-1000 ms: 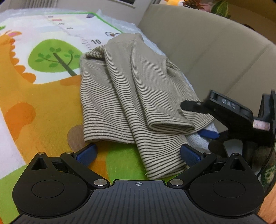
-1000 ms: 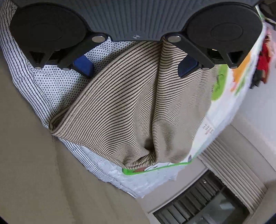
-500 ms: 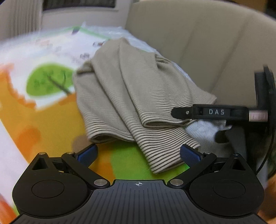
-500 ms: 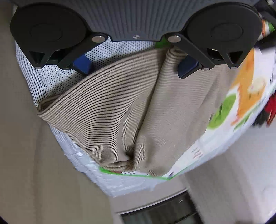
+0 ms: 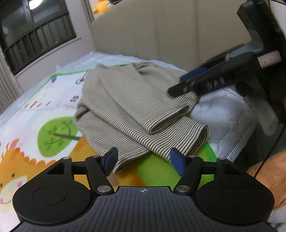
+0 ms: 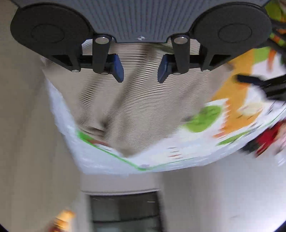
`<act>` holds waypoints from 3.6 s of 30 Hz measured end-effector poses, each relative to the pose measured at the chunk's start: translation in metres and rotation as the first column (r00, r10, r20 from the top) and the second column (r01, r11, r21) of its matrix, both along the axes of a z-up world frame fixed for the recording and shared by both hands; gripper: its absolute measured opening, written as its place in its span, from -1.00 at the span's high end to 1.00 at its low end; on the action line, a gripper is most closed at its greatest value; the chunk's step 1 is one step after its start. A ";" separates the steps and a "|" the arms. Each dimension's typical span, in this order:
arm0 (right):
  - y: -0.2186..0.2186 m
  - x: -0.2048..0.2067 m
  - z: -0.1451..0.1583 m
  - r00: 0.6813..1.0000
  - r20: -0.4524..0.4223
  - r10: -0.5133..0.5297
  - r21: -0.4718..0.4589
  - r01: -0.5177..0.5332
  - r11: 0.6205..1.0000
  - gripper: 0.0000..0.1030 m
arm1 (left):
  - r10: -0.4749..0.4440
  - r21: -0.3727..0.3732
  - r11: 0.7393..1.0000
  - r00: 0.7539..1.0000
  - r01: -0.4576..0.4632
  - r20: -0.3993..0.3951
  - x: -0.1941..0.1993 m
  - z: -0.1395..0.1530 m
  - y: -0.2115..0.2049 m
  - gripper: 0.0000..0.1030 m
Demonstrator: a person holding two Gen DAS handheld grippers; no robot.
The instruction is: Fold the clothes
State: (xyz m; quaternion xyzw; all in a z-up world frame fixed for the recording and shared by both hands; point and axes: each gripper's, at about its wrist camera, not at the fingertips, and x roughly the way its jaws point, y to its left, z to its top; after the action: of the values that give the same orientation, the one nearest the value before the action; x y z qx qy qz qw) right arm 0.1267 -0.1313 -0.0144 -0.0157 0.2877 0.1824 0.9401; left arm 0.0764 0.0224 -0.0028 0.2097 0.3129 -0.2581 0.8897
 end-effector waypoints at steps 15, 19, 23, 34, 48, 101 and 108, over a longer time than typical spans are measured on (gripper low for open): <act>-0.030 0.035 0.027 0.913 0.265 -0.311 -0.122 0.351 0.928 0.78 | 0.044 0.013 0.999 0.998 -0.045 0.051 0.014 -0.007 0.009 -0.87; -0.059 0.039 0.023 0.887 0.241 -0.395 -0.121 0.431 0.894 0.77 | -0.140 0.054 0.989 0.988 0.137 0.067 0.002 -0.014 -0.017 -0.69; -0.057 0.029 0.005 0.916 0.204 -0.346 -0.132 0.376 0.917 0.76 | -0.212 0.094 0.974 0.975 0.206 0.066 0.000 -0.026 -0.042 0.18; -0.053 0.040 0.031 0.903 0.280 -0.326 -0.124 0.370 0.921 0.76 | 0.423 -0.143 0.906 0.854 -0.398 0.304 0.126 0.071 0.093 0.80; -0.056 0.032 0.007 0.930 0.134 -0.342 -0.076 0.354 0.932 0.15 | 0.512 -0.325 0.778 0.843 -0.538 -0.168 0.107 0.018 0.154 -0.40; 0.082 0.004 0.046 0.949 0.111 0.294 -0.022 -0.294 0.956 -0.08 | 0.423 -0.543 0.710 0.888 -0.449 -0.181 0.081 0.040 0.184 -0.95; 0.098 -0.038 0.061 0.864 0.166 0.476 -0.009 -0.481 0.877 -0.13 | 0.505 -0.553 0.650 0.840 -0.521 -0.198 0.081 0.043 0.214 -0.97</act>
State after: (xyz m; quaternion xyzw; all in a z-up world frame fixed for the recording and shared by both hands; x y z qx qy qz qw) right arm 0.0890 -0.0332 0.0470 -0.0863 0.1937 0.4124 0.8860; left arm 0.1575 0.2368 0.0399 -0.1758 0.2755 -0.0826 0.9415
